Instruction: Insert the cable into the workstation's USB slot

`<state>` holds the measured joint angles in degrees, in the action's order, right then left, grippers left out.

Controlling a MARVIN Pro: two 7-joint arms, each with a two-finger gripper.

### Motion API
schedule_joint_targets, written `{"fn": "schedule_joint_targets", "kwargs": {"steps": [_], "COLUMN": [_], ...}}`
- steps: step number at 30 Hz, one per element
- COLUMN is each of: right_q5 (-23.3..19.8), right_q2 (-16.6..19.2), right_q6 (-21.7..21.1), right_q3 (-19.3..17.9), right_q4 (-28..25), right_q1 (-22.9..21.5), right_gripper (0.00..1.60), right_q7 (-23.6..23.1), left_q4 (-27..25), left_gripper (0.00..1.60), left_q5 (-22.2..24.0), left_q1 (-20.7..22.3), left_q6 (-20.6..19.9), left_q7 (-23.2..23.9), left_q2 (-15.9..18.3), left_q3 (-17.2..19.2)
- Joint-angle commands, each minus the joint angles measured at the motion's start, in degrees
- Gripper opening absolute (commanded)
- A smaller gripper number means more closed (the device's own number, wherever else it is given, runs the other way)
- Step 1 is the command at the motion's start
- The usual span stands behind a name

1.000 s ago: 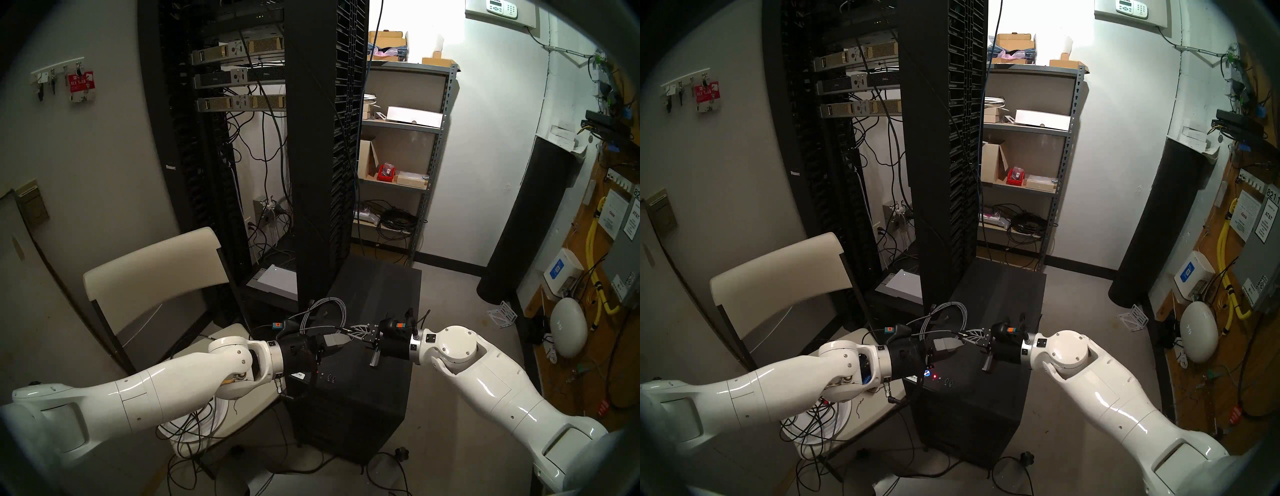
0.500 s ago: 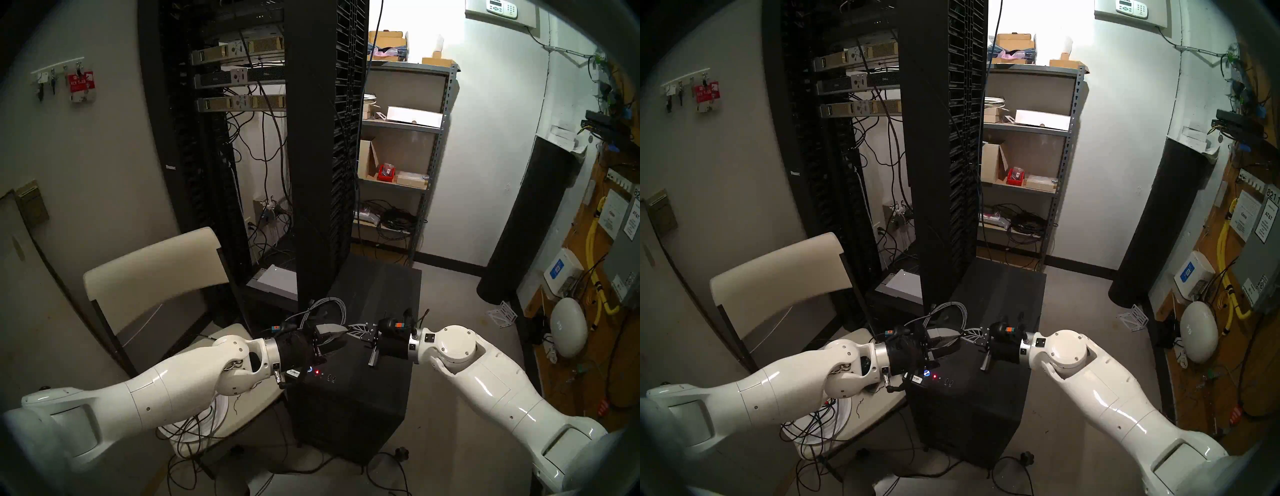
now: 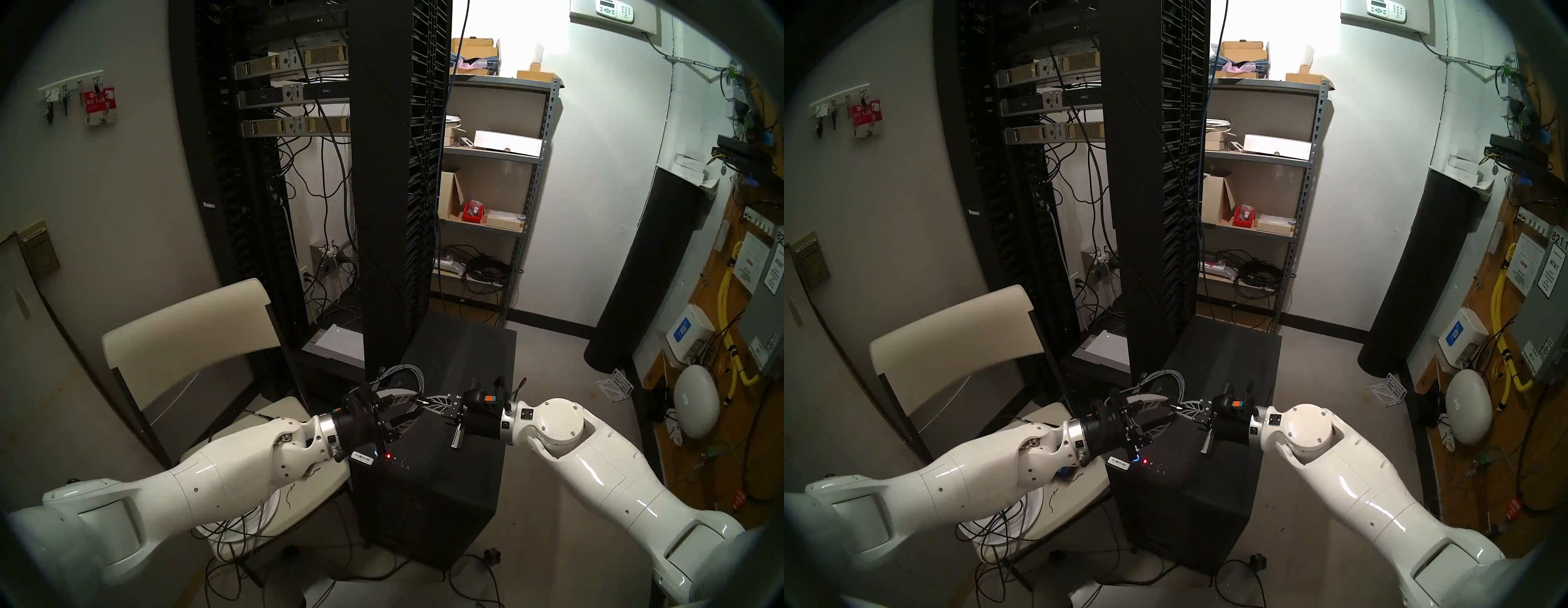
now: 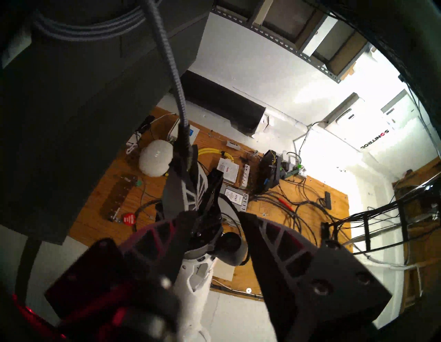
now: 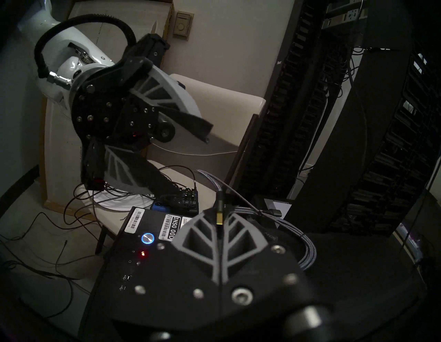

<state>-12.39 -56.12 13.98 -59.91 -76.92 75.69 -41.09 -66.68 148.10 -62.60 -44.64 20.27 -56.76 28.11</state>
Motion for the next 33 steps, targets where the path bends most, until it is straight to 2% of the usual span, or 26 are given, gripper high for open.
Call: {"fn": "schedule_joint_targets", "kwargs": {"steps": [1,3,6,19,30,33], "right_q5": [0.14,0.2,0.29,0.34,0.5,0.54], "right_q2": [0.72,0.89,0.81,0.88,1.01,0.98], "right_q6": [1.39,1.88,2.23,3.08,3.15,3.13], "right_q3": [-0.83,-0.94,-0.82,-0.26,0.06,0.03], "right_q4": [-1.18,-1.54,-1.92,-2.84,-3.06,-3.06], "right_q1": [-0.54,-0.68,-0.75,-0.11,0.37,0.46], "right_gripper": [0.0,0.0,0.0,0.0,0.0,0.0], "right_q7": [0.17,0.1,0.0,-0.25,-0.62,-0.72], "left_q4": [2.29,4.07,5.25,11.5,15.57,16.45], "left_gripper": [1.14,1.15,1.15,1.09,0.99,0.87], "left_q5": [5.16,7.11,8.77,16.9,16.9,16.9], "left_q1": [2.19,3.13,4.24,8.6,10.63,10.86], "left_q6": [-5.33,-8.8,-10.36,-10.36,-10.36,-10.36], "left_q7": [-1.25,-2.58,-4.35,-10.64,-14.04,-14.89], "left_q2": [-1.55,-2.08,-2.92,-6.93,-8.68,-9.0], "left_q3": [-0.68,-1.5,-2.63,-5.84,-6.24,-6.29]}}
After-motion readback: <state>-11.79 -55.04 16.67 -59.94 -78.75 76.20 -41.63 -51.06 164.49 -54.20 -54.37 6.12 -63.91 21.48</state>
